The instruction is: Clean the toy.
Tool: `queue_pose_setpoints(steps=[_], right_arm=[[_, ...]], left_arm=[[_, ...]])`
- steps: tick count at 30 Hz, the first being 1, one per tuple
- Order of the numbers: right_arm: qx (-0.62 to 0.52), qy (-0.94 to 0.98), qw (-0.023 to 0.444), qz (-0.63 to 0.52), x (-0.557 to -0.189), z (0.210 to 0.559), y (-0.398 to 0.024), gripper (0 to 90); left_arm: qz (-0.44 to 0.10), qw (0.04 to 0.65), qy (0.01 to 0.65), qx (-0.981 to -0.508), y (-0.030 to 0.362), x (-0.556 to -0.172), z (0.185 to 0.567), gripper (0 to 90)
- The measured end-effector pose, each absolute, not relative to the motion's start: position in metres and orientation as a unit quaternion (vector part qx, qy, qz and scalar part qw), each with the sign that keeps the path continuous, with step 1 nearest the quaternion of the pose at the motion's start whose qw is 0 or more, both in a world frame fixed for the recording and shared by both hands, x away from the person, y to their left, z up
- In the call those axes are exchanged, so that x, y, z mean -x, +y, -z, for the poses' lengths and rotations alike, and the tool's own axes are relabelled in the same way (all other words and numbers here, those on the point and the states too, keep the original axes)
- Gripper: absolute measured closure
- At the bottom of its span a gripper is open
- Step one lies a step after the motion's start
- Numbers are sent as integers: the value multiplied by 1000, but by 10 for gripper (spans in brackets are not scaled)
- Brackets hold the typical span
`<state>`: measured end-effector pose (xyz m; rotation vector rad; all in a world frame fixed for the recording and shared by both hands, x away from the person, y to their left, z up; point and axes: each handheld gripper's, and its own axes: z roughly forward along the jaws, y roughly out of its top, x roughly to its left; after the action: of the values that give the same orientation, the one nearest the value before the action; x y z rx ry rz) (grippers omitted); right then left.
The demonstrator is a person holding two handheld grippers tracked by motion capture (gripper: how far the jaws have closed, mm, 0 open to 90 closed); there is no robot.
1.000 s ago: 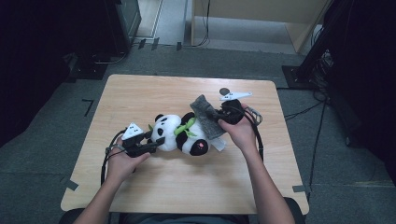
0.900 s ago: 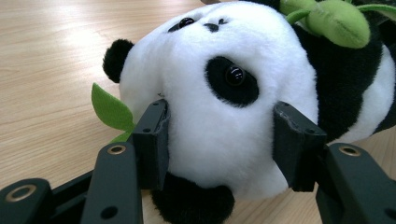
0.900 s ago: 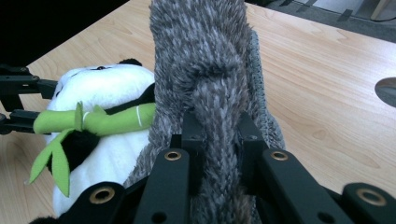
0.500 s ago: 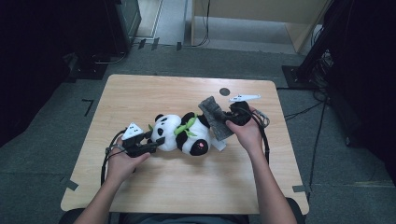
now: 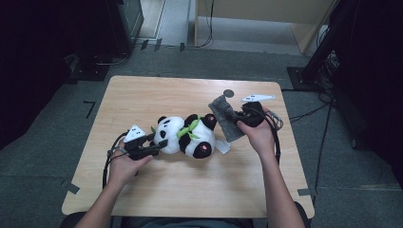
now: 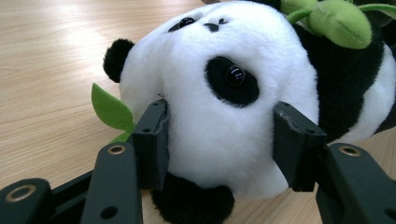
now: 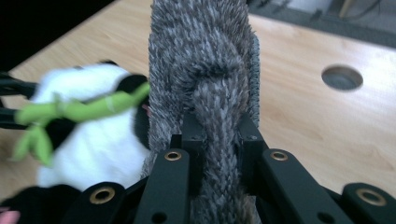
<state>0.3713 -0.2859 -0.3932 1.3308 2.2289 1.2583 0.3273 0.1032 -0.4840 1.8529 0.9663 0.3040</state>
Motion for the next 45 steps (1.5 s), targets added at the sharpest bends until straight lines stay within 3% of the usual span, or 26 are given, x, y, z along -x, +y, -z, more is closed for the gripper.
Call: queue_pose_setpoints(steps=[8,20,45], right_arm=[[-401,789,109,-452,-356,378,-251,795],[-365,826,83,-422,-354,403,-211,794],[-402,810,65,-422,-346,433,-246,790]], left_arm=[[-125,493,399,-763,103,-327,484,440],[-126,492,400,-763,103,-327,484,441],[-125,492,398,-765,103,-327,484,441]])
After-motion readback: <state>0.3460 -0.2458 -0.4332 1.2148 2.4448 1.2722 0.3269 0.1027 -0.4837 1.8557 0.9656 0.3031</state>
